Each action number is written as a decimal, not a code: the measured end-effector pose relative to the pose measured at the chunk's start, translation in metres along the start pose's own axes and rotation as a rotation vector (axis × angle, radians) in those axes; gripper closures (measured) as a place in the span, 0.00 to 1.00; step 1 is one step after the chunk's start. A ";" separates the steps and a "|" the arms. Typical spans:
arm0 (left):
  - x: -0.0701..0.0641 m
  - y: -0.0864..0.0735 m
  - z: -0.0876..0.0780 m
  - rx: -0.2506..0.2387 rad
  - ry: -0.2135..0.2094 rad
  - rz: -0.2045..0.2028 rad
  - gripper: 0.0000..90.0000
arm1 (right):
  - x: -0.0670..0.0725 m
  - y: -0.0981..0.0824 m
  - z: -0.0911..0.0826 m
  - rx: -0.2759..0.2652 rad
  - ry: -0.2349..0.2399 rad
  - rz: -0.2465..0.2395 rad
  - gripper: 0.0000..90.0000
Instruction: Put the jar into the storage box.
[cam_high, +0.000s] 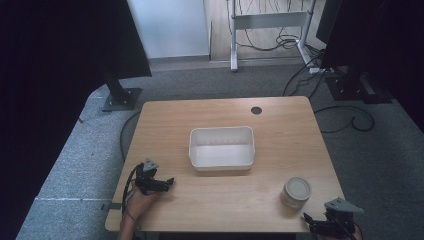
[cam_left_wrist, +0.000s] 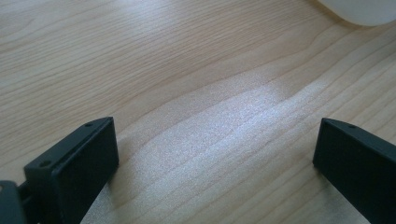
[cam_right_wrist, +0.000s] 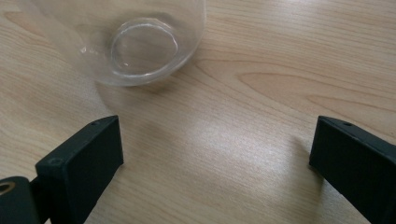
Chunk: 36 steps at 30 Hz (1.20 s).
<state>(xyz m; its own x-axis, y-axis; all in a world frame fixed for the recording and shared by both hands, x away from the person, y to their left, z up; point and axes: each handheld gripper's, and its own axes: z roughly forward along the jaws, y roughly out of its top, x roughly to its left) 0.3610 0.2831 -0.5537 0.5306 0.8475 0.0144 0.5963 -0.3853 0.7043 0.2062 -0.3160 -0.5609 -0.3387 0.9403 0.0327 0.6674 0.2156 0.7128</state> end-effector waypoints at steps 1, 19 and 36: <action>0.000 0.000 0.000 0.000 0.000 0.000 0.00 | 0.001 -0.002 0.000 -0.007 -0.007 -0.008 0.02; 0.000 0.000 0.000 0.000 0.000 0.000 0.00 | 0.002 -0.004 0.000 -0.017 -0.016 -0.003 0.01; 0.000 0.000 0.000 0.000 0.000 0.000 0.00 | 0.004 -0.001 -0.001 0.001 -0.022 0.010 0.02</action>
<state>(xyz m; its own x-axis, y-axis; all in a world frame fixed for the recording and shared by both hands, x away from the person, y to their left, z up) 0.3610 0.2832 -0.5537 0.5307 0.8475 0.0141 0.5963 -0.3851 0.7044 0.2037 -0.3130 -0.5610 -0.3170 0.9481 0.0242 0.6715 0.2064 0.7117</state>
